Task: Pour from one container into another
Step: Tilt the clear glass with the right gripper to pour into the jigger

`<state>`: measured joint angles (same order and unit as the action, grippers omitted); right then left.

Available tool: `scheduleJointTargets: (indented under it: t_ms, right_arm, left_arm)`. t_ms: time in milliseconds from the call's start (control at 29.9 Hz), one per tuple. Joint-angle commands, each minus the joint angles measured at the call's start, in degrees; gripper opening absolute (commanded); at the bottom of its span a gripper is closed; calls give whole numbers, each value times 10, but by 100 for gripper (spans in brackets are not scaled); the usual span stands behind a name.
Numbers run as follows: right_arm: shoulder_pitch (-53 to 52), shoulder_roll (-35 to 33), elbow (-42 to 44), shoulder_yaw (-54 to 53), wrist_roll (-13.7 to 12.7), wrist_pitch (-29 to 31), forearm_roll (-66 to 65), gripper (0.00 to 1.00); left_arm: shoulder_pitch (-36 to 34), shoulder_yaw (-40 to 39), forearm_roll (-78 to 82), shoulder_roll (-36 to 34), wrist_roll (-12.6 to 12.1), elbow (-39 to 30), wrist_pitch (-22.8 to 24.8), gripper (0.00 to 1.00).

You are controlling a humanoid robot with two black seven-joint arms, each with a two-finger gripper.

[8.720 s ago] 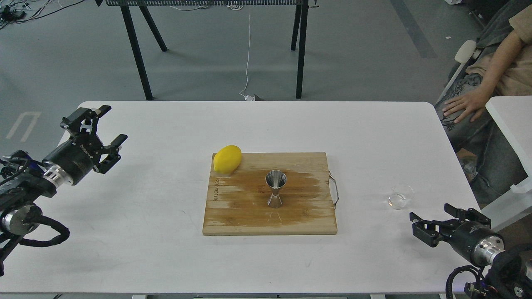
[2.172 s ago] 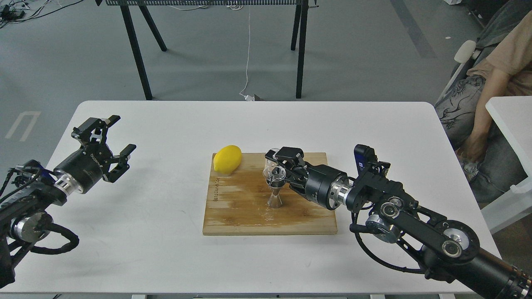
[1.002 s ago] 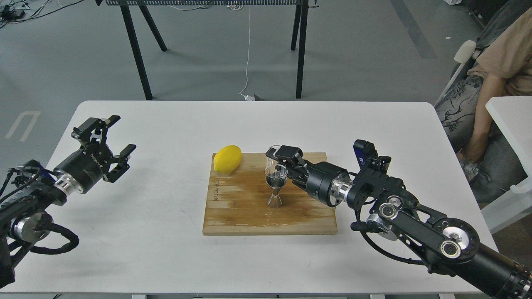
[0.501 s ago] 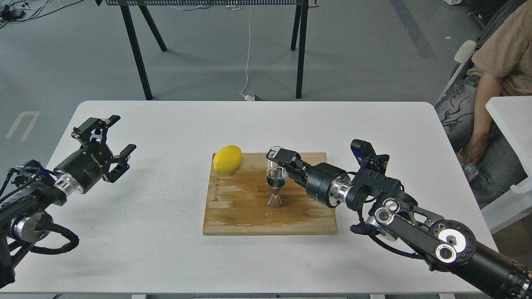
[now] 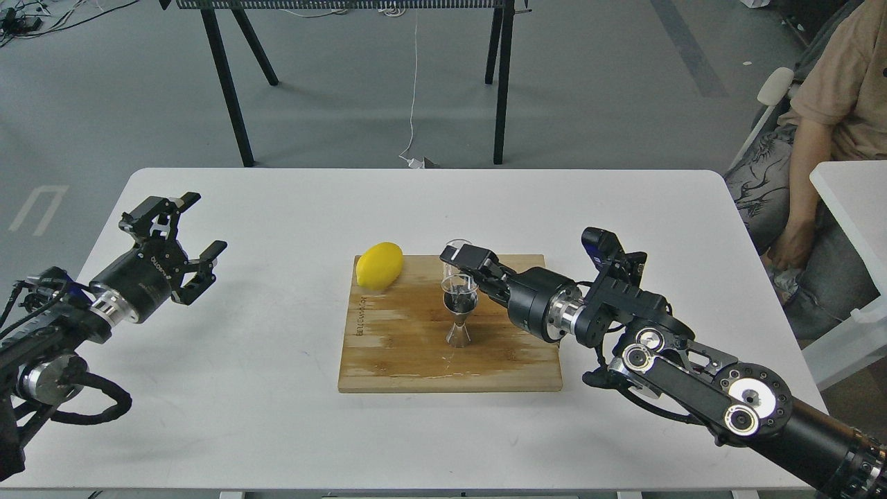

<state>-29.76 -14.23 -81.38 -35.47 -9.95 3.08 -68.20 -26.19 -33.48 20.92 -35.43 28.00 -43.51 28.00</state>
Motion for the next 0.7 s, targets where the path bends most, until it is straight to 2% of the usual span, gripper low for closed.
scheduleJointTargets:
  t_ms: [0,668]
  right_arm:
    - [0,1,0,7,3,0,-8,37]
    - [-5,0,4,15,12,-1,-59,37]
  left_arm:
    - [0,0,0,-1,0,0,0,92]
    - [0,0,0,0,0,0,0,92]
